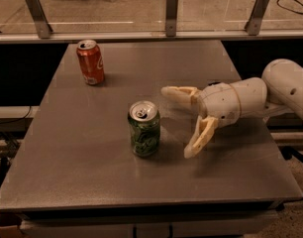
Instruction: Place green can upright
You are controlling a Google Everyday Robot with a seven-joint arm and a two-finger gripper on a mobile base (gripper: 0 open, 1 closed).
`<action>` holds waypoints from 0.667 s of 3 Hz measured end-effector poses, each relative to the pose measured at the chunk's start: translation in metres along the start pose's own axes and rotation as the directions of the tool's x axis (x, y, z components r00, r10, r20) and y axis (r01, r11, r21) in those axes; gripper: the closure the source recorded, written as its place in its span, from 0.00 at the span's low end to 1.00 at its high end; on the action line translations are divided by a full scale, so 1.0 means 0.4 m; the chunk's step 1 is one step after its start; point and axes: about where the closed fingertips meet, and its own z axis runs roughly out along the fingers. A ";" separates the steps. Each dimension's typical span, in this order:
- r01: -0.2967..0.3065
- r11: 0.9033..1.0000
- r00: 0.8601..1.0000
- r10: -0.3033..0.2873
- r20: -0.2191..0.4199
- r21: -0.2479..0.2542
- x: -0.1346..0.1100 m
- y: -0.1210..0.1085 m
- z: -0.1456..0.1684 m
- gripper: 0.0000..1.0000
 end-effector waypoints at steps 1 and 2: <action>0.040 0.994 0.998 -0.034 -0.061 0.104 -0.014 -0.077 -0.149 0.00; 0.055 0.973 0.992 -0.028 -0.126 0.223 -0.006 -0.146 -0.327 0.00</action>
Offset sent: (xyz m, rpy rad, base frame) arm 0.1323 -0.2243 0.0649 -0.1695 -0.1930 -0.4107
